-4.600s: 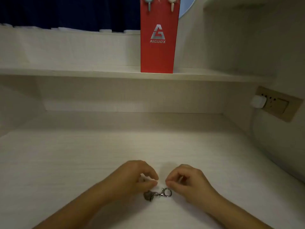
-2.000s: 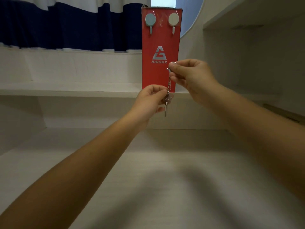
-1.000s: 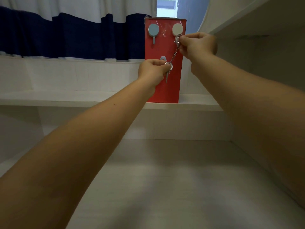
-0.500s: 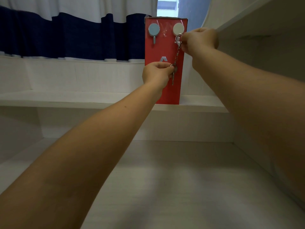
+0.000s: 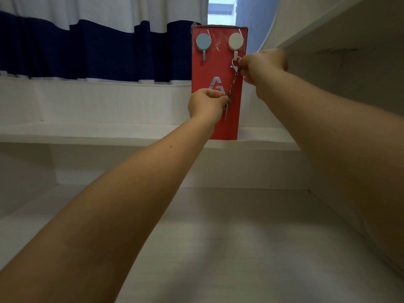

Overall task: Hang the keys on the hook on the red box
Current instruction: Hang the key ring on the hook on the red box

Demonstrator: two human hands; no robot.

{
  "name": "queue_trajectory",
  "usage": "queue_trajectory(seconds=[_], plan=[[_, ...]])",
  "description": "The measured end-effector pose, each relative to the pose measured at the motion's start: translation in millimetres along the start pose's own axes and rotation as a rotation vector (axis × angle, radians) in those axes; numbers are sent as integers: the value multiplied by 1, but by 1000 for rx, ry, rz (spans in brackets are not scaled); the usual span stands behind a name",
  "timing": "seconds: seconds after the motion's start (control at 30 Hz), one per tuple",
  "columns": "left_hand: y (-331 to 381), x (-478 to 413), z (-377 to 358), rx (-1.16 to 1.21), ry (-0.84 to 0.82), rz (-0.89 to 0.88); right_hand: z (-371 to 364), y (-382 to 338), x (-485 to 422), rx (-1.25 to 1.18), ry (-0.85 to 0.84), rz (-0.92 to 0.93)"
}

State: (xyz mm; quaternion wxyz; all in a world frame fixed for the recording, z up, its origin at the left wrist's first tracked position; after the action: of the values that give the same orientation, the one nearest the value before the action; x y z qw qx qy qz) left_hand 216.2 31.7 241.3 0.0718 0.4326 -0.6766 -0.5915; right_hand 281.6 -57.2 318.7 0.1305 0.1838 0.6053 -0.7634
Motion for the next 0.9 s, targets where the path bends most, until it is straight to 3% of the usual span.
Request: queue_trajectory(seconds=[0.43,0.9], plan=[[-5,5,-2,-81,48,-116,-3,26,19,44,-59,190],[-6,18,8,-33,-27,-96,4,64,45,-68,-131,122]])
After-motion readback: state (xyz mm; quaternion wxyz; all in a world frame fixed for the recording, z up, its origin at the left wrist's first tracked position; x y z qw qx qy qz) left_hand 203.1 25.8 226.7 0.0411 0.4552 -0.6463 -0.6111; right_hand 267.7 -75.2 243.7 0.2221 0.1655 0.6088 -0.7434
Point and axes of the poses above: each hand's wrist, its own x-axis away from the middle knuckle, its own z-axis out of the back of the hand, y = z × x, the point moved 2 cm from there along -x, towards the middle knuckle, and after that the axes turned 15 degrees about x, right-handed, at the moved point
